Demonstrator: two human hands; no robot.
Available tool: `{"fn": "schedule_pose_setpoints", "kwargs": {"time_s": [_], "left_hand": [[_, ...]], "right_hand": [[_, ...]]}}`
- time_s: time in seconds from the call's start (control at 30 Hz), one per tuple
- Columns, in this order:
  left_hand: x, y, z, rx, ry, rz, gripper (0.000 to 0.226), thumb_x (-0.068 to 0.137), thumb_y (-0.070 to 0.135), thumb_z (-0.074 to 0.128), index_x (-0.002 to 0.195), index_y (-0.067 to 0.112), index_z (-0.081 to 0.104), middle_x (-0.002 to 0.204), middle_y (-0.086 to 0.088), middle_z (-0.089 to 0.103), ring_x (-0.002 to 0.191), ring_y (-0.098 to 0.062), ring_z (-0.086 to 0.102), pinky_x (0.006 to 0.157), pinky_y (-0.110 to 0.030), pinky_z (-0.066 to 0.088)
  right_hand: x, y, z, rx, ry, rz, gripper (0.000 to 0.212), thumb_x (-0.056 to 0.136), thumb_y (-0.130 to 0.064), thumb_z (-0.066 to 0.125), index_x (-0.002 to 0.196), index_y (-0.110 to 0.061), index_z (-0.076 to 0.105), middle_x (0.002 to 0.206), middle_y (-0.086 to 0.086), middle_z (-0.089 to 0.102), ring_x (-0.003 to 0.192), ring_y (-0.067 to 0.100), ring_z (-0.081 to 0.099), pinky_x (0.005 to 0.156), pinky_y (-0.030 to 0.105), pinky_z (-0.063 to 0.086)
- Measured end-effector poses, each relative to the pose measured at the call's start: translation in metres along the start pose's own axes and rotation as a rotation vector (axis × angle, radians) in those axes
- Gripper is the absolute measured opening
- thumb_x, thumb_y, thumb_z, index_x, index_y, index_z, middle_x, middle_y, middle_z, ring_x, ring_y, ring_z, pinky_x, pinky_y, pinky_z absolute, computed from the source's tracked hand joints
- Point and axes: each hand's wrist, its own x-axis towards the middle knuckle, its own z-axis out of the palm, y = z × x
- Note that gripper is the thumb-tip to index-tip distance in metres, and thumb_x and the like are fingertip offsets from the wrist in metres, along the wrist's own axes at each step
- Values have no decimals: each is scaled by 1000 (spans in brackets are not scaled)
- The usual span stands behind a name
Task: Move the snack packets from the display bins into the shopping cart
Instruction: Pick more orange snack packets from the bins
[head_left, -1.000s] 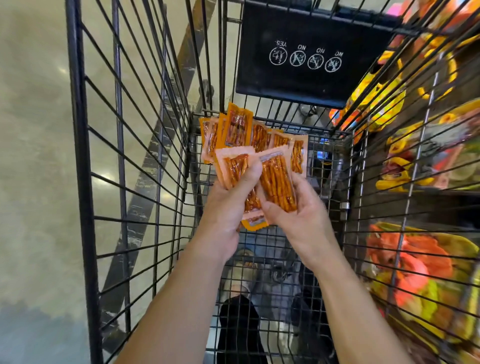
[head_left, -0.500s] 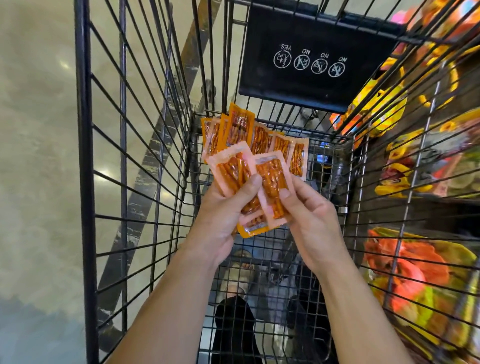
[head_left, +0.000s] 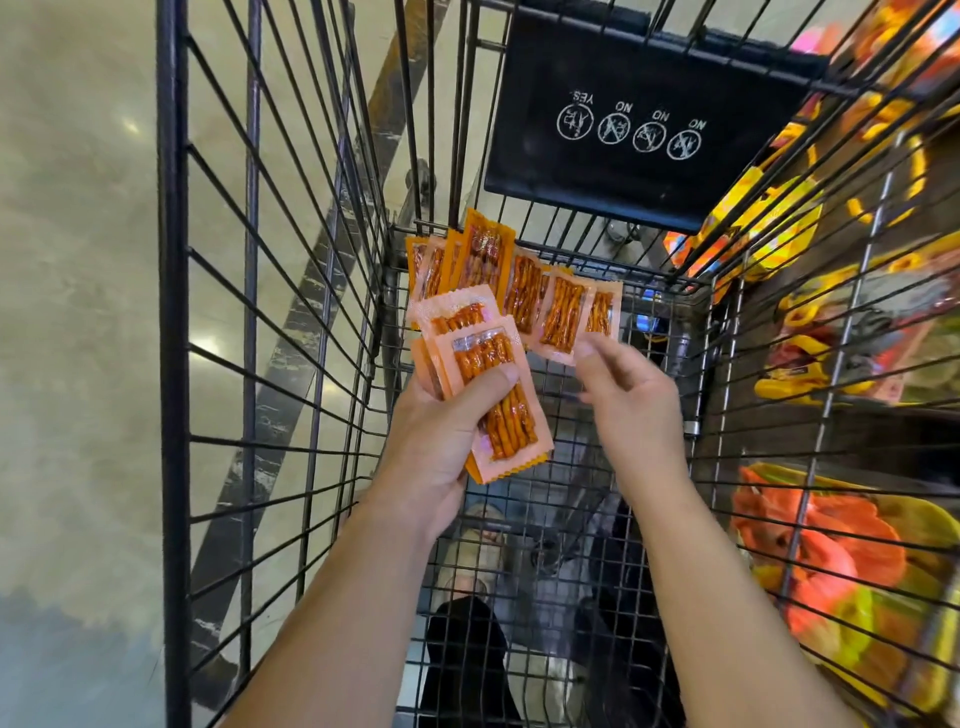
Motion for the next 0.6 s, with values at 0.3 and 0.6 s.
{"fn": "schedule_pose_setpoints", "kwargs": {"time_s": [0.3, 0.6], "left_hand": [[2, 4, -1, -3, 44, -15, 32, 93, 16, 78, 124, 21, 72, 111, -6, 81, 102, -23, 79, 85, -44, 66], [7, 1, -3, 14, 36, -19, 28, 91, 19, 81, 117, 27, 75, 109, -2, 82, 101, -20, 79, 85, -43, 65]], "right_hand": [[91, 22, 36, -728, 113, 308, 99, 88, -70, 63, 157, -10, 26, 155, 18, 34, 141, 38, 30, 112, 55, 35], [100, 26, 55, -269, 184, 431, 55, 78, -38, 88, 123, -18, 63, 130, 9, 56, 118, 29, 57, 106, 49, 49]]}}
